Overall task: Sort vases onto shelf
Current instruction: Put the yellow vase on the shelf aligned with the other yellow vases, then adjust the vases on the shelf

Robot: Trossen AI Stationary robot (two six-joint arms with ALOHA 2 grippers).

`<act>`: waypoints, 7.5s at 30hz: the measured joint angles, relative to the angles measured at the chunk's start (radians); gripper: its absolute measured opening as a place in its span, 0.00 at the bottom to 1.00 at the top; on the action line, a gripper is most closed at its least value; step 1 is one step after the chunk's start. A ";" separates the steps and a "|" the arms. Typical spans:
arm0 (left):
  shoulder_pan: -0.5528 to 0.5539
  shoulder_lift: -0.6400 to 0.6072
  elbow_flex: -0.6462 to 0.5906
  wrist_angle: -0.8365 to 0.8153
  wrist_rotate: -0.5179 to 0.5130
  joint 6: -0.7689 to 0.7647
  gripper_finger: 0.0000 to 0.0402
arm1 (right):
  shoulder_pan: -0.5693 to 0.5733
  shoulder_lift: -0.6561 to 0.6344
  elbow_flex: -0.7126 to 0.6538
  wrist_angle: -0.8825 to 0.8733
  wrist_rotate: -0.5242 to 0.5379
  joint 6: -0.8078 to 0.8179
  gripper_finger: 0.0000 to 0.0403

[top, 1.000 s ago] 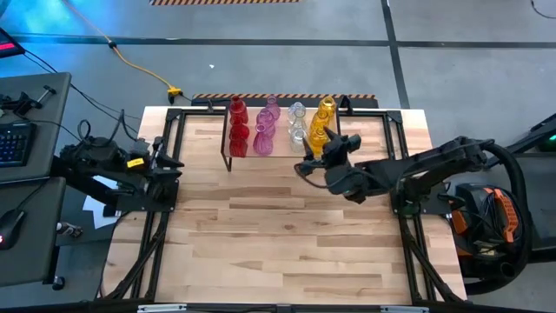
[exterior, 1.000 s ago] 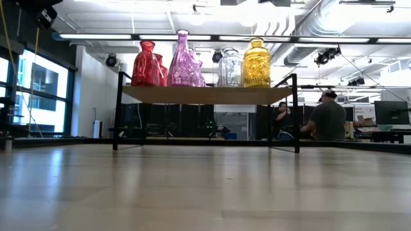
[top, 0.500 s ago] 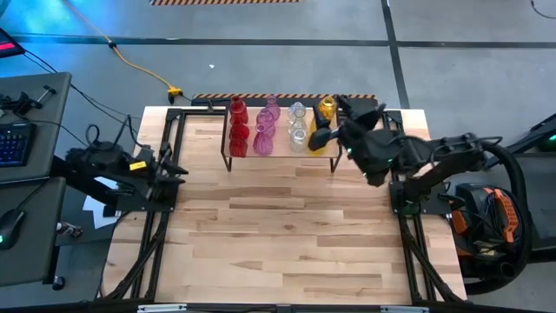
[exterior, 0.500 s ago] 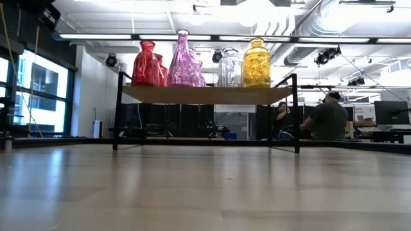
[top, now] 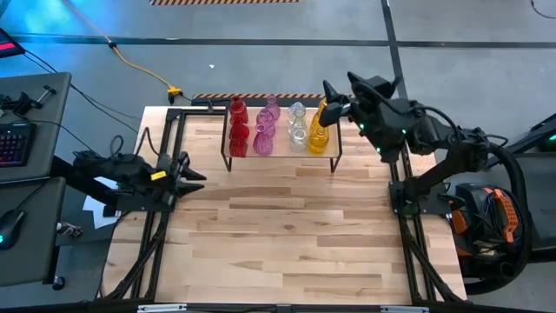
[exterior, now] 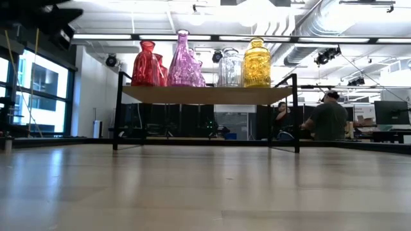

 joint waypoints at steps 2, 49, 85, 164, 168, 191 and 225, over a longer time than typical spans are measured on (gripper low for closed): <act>0.000 0.000 -0.046 0.063 -0.027 -0.016 0.30 | -0.032 0.000 0.011 -0.045 -0.061 0.001 0.75; 0.001 0.002 -0.265 0.285 -0.262 -0.121 0.30 | -0.806 0.051 0.052 -0.729 -1.043 0.132 0.22; 0.001 0.002 -0.264 0.285 -0.277 -0.094 0.30 | -0.540 0.176 0.051 -0.900 -1.231 0.233 0.00; 0.001 0.002 -0.264 0.286 -0.277 -0.094 0.30 | -0.510 0.225 0.051 -0.988 -1.162 0.285 0.00; 0.001 0.002 -0.264 0.286 -0.277 -0.094 0.30 | -0.510 0.225 0.057 -0.990 -1.159 0.284 0.00; 0.001 0.002 -0.264 0.286 -0.277 -0.094 0.30 | -0.611 0.283 0.167 -0.962 -1.146 0.203 0.00; 0.001 0.002 -0.264 0.286 -0.277 -0.094 0.30 | -0.650 0.349 0.166 -1.005 -1.111 0.167 0.00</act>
